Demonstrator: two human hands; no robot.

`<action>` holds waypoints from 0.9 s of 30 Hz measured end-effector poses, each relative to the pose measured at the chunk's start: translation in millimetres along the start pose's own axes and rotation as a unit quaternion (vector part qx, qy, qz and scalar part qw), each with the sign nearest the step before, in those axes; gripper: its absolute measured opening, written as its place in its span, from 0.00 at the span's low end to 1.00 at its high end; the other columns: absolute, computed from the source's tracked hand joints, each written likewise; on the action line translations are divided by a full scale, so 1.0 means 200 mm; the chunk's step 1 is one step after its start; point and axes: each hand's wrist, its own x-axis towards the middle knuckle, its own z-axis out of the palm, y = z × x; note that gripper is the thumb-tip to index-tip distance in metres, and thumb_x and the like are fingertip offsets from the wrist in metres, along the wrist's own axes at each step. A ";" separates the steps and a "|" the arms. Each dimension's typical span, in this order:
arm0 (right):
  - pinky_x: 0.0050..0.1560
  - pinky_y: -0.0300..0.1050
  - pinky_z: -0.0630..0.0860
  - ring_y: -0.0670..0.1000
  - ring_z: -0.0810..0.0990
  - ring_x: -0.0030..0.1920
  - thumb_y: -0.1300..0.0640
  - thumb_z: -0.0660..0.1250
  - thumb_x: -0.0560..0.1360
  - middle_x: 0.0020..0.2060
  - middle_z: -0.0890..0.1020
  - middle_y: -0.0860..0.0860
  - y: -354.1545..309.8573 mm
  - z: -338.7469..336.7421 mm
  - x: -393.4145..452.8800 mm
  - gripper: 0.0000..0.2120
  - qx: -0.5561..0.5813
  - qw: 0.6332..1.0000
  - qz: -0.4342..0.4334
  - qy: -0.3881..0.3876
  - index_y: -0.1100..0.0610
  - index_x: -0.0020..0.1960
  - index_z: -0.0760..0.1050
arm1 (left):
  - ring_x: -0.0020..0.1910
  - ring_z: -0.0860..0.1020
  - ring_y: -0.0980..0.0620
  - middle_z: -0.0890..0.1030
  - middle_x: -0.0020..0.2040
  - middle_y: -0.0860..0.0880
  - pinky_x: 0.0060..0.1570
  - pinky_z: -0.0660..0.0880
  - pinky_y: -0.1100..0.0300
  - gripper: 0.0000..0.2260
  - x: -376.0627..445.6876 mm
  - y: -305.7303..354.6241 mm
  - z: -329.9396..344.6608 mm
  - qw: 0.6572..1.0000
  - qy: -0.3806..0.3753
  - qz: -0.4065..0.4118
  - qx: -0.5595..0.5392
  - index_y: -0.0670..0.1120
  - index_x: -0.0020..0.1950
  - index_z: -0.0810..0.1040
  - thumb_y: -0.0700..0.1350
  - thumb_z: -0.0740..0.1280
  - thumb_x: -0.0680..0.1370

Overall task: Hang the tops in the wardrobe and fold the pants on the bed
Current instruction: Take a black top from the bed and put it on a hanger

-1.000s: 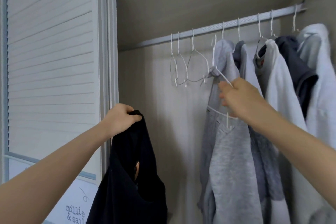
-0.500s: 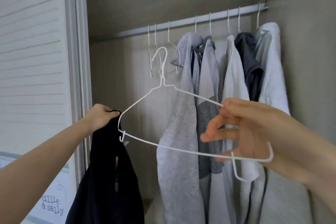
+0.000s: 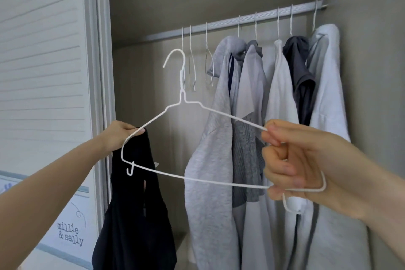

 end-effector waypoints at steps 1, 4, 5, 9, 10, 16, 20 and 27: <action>0.34 0.49 0.71 0.50 0.62 0.22 0.51 0.62 0.77 0.25 0.66 0.53 0.01 0.00 0.00 0.13 -0.004 1.000 0.002 0.012 0.54 0.38 0.64 | 0.39 0.79 0.48 0.83 0.40 0.42 0.39 0.73 0.60 0.11 0.00 0.00 -0.01 1.000 -0.003 0.002 -0.001 0.45 0.40 0.86 0.52 0.71 0.76; 0.33 0.48 0.69 0.49 0.60 0.22 0.51 0.63 0.76 0.24 0.65 0.52 0.02 0.01 0.01 0.13 -0.008 1.000 0.009 0.027 0.54 0.37 0.64 | 0.36 0.80 0.50 0.83 0.34 0.48 0.38 0.73 0.62 0.13 -0.01 0.00 -0.05 1.000 0.005 0.008 0.019 0.48 0.36 0.86 0.55 0.72 0.75; 0.33 0.48 0.69 0.49 0.60 0.22 0.51 0.63 0.76 0.24 0.64 0.52 0.02 0.00 0.01 0.13 -0.014 0.999 0.012 0.028 0.54 0.37 0.63 | 0.35 0.81 0.50 0.83 0.33 0.49 0.37 0.73 0.63 0.13 -0.01 0.01 -0.07 1.000 -0.002 0.011 0.029 0.49 0.36 0.86 0.55 0.71 0.75; 0.32 0.47 0.69 0.49 0.58 0.21 0.51 0.61 0.77 0.23 0.63 0.51 0.08 0.04 0.06 0.13 -0.011 0.999 0.022 0.027 0.54 0.37 0.63 | 0.36 0.81 0.49 0.83 0.37 0.45 0.45 0.75 0.59 0.17 -0.07 0.09 -0.07 0.996 -0.076 0.032 0.023 0.42 0.41 0.85 0.57 0.70 0.75; 0.32 0.46 0.70 0.49 0.58 0.21 0.52 0.60 0.78 0.23 0.63 0.51 0.10 0.05 0.08 0.13 -0.011 0.999 0.023 0.031 0.54 0.37 0.63 | 0.37 0.80 0.49 0.81 0.37 0.43 0.46 0.74 0.58 0.19 -0.09 0.12 -0.06 0.995 -0.090 0.043 0.012 0.40 0.43 0.84 0.57 0.70 0.75; 0.36 0.50 0.75 0.49 0.60 0.21 0.54 0.58 0.81 0.23 0.65 0.53 0.31 0.15 0.19 0.13 -0.041 0.997 0.004 0.069 0.55 0.39 0.64 | 0.32 0.80 0.51 0.82 0.36 0.43 0.32 0.76 0.64 0.13 -0.22 0.34 0.05 0.987 -0.121 0.028 -0.104 0.36 0.45 0.83 0.47 0.70 0.77; 0.42 0.62 0.79 0.48 0.61 0.21 0.53 0.59 0.78 0.23 0.65 0.53 0.30 0.11 0.21 0.12 0.068 0.995 -0.055 0.039 0.56 0.38 0.64 | 0.44 0.84 0.48 0.84 0.47 0.43 0.42 0.81 0.59 0.08 -0.28 0.46 0.00 0.948 -0.182 0.036 -0.258 0.41 0.53 0.84 0.40 0.68 0.77; 0.49 0.58 0.80 0.53 0.77 0.36 0.55 0.61 0.79 0.35 0.78 0.54 0.26 0.06 0.22 0.10 -0.083 0.985 -0.127 0.087 0.55 0.39 0.68 | 0.38 0.69 0.55 0.71 0.36 0.51 0.43 0.66 0.61 0.15 -0.28 0.46 -0.06 0.918 0.023 0.335 0.212 0.49 0.36 0.69 0.54 0.62 0.81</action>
